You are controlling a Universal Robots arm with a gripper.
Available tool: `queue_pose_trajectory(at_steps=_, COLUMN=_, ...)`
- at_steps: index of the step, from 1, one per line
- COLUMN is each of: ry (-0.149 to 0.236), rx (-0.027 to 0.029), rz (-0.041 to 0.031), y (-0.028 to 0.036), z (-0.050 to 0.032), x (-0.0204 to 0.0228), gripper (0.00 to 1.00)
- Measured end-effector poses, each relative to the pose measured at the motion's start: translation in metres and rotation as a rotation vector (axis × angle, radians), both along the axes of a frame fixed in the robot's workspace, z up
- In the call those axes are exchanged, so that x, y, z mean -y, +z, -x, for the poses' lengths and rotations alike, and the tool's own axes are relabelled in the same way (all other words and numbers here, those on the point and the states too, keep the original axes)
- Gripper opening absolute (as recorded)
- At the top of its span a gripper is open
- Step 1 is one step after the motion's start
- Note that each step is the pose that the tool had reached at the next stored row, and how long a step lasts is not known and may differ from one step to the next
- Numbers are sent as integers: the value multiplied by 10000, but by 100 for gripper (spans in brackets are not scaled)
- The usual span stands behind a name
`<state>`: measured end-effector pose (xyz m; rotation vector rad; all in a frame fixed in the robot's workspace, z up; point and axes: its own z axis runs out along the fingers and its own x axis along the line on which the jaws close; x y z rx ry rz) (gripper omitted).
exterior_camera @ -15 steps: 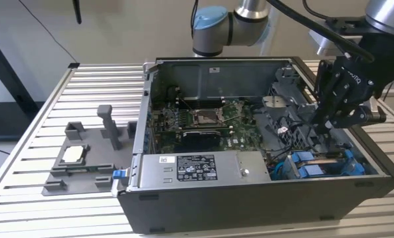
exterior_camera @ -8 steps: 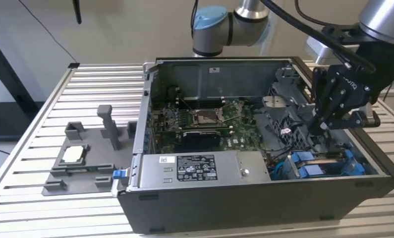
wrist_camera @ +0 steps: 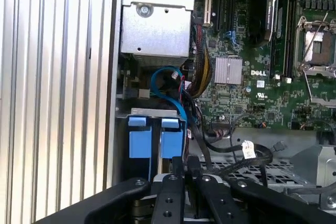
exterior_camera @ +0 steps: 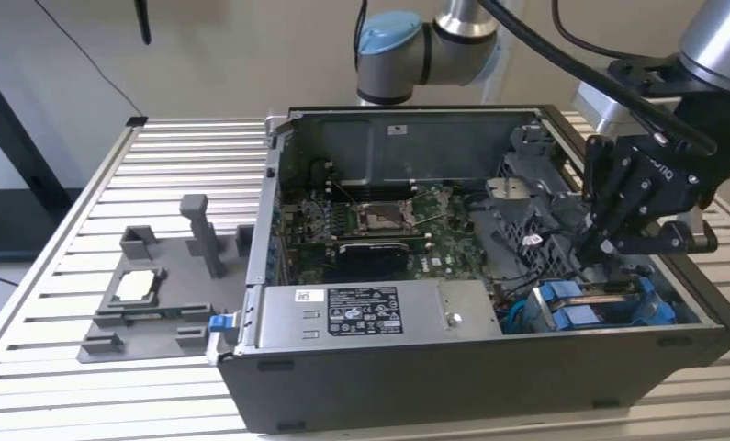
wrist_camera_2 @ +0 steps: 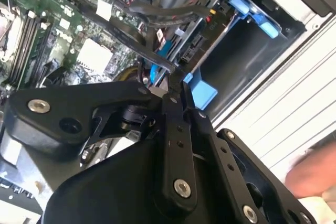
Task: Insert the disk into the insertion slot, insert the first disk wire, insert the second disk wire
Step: 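Insert the second disk wire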
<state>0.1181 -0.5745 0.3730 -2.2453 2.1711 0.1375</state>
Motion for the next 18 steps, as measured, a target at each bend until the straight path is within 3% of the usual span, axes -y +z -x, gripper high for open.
queue_pose_trajectory(at_steps=3, ry=1, rx=-75, rz=-20, y=-29, z=-45, x=30, gripper=16)
queue_pose_trajectory(at_steps=5, ry=1, rx=-90, rz=-74, y=-48, z=-86, x=42, gripper=16)
queue_pose_trajectory(at_steps=8, ry=2, rx=-94, rz=-261, y=-72, z=-138, x=55, gripper=16)
queue_pose_trajectory(at_steps=11, ry=-5, rx=-94, rz=-573, y=-86, z=-159, x=58, gripper=16)
queue_pose_trajectory(at_steps=15, ry=-60, rx=-93, rz=-757, y=-112, z=-160, x=77, gripper=16)
queue_pose_trajectory(at_steps=18, ry=-106, rx=-93, rz=-810, y=-141, z=-161, x=109, gripper=16)
